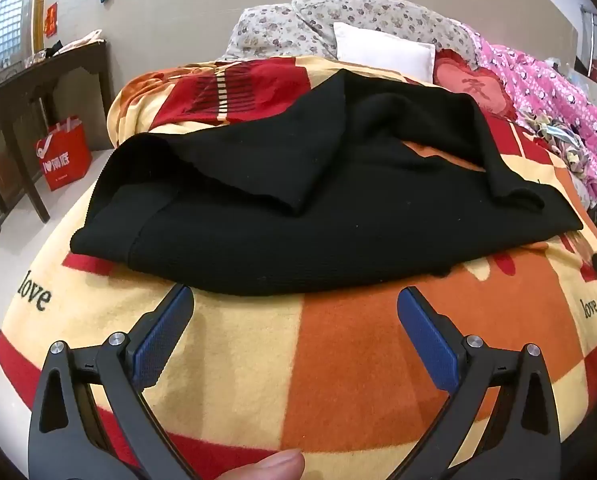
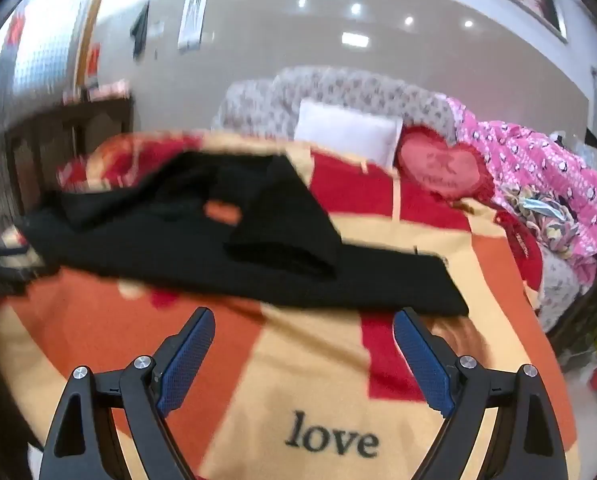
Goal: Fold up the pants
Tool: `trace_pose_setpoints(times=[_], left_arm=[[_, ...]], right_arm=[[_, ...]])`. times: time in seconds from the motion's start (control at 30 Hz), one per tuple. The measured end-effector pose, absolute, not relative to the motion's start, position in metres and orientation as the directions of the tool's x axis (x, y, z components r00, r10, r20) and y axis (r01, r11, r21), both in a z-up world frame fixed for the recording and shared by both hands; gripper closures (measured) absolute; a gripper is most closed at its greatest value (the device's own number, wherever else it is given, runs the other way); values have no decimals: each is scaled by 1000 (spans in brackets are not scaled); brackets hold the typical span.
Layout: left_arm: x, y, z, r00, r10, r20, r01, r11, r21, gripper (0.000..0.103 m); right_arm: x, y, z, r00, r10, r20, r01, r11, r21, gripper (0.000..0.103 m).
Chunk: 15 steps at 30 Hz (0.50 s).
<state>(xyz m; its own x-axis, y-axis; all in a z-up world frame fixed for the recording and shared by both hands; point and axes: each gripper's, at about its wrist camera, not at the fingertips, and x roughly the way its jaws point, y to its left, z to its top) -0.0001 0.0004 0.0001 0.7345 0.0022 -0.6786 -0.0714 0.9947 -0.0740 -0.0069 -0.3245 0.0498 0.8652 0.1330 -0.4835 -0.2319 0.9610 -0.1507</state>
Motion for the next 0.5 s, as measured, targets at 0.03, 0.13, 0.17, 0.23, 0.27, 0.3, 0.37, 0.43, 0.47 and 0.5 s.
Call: trace_pose_setpoints(times=[0.03, 0.13, 0.17, 0.23, 0.27, 0.3, 0.37, 0.43, 0.47, 0.5], left_arm=[[0, 1, 0, 735, 1, -679, -71, 995, -75, 1], [-1, 3, 1, 732, 2, -681, -72, 995, -74, 1], [-1, 3, 1, 732, 3, -682, -72, 995, -73, 1], [2, 1, -2, 727, 6, -687, -76, 995, -71, 1], [2, 2, -2, 727, 7, -687, -76, 995, -70, 1], [1, 2, -2, 727, 8, -687, -76, 995, -69, 1], [4, -3, -3, 722, 17, -691, -77, 995, -56, 1], [6, -4, -3, 720, 16, -693, -77, 995, -57, 1], [6, -4, -4, 720, 17, -693, -77, 995, -57, 1], [6, -3, -4, 720, 16, -693, -78, 995, -58, 1]], right_arm=[[-12, -325, 55, 882, 151, -447, -233, 963, -134, 13], [-16, -324, 62, 881, 222, -417, -272, 960, -65, 13], [-10, -327, 60, 861, 243, -446, -279, 960, -16, 13], [-2, -329, 57, 839, 246, -485, -270, 963, 21, 13], [1, -329, 57, 834, 240, -497, -260, 965, 29, 13], [3, -332, 58, 834, 243, -496, -257, 966, 40, 13], [3, -335, 59, 843, 257, -472, -258, 964, 65, 13], [0, -340, 59, 857, 270, -440, -262, 962, 80, 13], [1, -341, 57, 857, 276, -436, -266, 960, 84, 13], [1, -341, 54, 854, 276, -441, -267, 960, 85, 13]])
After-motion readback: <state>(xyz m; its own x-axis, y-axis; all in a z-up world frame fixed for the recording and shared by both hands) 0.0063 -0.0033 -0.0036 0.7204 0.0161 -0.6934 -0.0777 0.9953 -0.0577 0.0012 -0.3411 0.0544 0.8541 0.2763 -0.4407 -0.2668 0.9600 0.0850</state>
